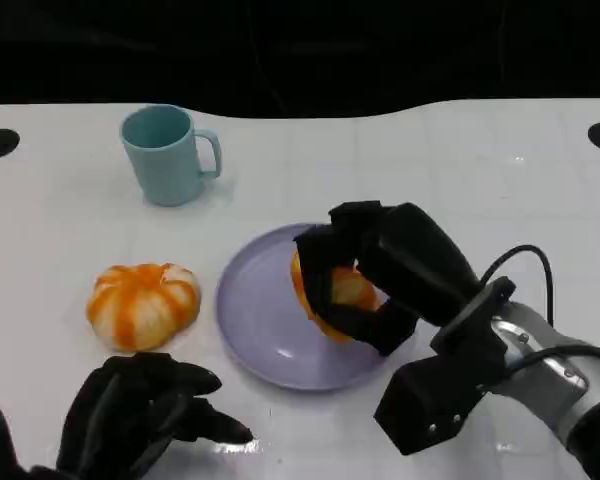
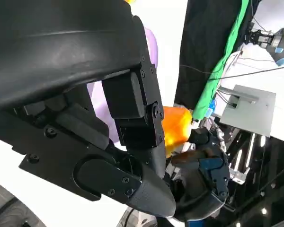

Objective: Grasp the bread from the table and place it into the plate.

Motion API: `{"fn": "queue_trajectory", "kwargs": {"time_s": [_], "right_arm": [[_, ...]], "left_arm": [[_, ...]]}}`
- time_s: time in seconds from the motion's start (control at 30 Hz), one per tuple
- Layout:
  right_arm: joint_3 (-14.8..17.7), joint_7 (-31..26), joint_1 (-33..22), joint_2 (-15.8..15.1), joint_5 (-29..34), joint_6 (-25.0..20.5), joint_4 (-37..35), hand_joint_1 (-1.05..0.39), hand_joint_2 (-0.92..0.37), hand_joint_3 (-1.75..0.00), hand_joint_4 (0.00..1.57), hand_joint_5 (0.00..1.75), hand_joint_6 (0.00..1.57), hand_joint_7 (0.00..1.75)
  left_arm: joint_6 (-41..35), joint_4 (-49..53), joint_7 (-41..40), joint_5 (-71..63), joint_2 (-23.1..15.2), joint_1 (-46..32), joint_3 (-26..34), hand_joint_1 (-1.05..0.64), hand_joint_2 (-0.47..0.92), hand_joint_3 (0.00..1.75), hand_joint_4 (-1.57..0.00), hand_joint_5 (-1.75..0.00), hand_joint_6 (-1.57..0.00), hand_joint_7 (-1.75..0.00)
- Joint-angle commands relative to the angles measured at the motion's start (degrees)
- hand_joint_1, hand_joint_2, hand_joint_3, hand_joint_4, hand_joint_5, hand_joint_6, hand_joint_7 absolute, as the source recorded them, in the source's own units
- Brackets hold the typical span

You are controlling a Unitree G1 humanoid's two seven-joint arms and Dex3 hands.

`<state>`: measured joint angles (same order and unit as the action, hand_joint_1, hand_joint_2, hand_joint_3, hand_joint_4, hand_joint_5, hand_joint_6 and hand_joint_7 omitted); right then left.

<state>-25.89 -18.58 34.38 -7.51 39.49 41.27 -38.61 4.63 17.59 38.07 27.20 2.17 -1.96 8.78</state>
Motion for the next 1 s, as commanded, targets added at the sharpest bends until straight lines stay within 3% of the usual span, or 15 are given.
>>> {"fn": "queue_trajectory", "kwargs": {"time_s": [0.03, 0.13, 0.2, 0.27, 0.43, 0.57, 0.83, 1.0], "right_arm": [[-0.4, 4.9, 0.5, -1.2, -0.6, -2.6, 1.2, -0.19, -0.51, -0.68, 0.78, 1.01, 0.89, 0.44], [-0.5, 8.2, 0.0, -2.0, -0.7, -4.1, 2.4, -0.30, -0.72, -0.32, 0.57, 0.57, 0.74, 0.13], [-0.7, 10.4, -0.1, -2.6, -0.6, -5.2, 3.4, -0.39, -0.84, -0.17, 0.44, 0.45, 0.64, 0.04], [-0.5, 12.9, -0.5, -3.1, -1.4, -6.0, 4.5, -0.48, -0.90, -0.12, 0.32, 0.39, 0.51, 0.01], [0.2, 19.0, -2.0, -3.7, -4.4, -8.6, 7.7, -0.61, -0.92, -0.19, 0.14, 0.35, 0.30, 0.00], [0.8, 23.5, -3.6, -4.6, -6.4, -11.4, 11.7, -0.65, -0.92, -0.23, 0.03, 0.33, 0.22, 0.00], [3.6, 31.0, -8.0, -7.6, -12.6, -14.0, 20.7, -0.68, -0.92, -0.24, 0.00, 0.34, 0.21, 0.00], [6.2, 32.8, -11.7, -9.1, -16.3, -14.3, 25.8, -0.68, -0.92, -0.23, 0.03, 0.40, 0.25, 0.02]], "left_arm": [[0.3, -0.3, -0.8, -0.3, -0.5, -0.2, 0.1, -0.96, 0.81, 0.00, -1.57, -0.19, -1.53, 0.00], [0.3, -0.3, -0.8, -0.3, -0.6, -0.2, 0.1, -0.97, 0.80, 0.00, -1.57, -0.20, -1.53, 0.00], [0.4, -0.3, -1.0, -0.4, -0.5, -0.1, 0.1, -0.97, 0.80, 0.00, -1.57, -0.20, -1.54, 0.00], [0.3, -0.2, -0.9, -0.3, -0.4, 0.0, 0.1, -0.98, 0.80, 0.00, -1.57, -0.20, -1.54, 0.00], [0.4, -0.2, -0.9, -0.3, -0.4, 0.0, 0.0, -0.97, 0.80, 0.00, -1.57, -0.20, -1.53, 0.00], [0.5, -0.4, -0.9, -0.3, -0.3, 0.0, -0.1, -0.97, 0.80, 0.00, -1.57, -0.20, -1.53, 0.00], [0.4, -0.3, -0.8, -0.2, -0.3, 0.0, 0.0, -0.96, 0.81, 0.00, -1.57, -0.20, -1.53, 0.00], [0.0, -0.5, -1.0, -0.1, -0.2, 0.0, 0.0, -0.96, 0.80, 0.00, -1.57, -0.20, -1.53, 0.00]]}}
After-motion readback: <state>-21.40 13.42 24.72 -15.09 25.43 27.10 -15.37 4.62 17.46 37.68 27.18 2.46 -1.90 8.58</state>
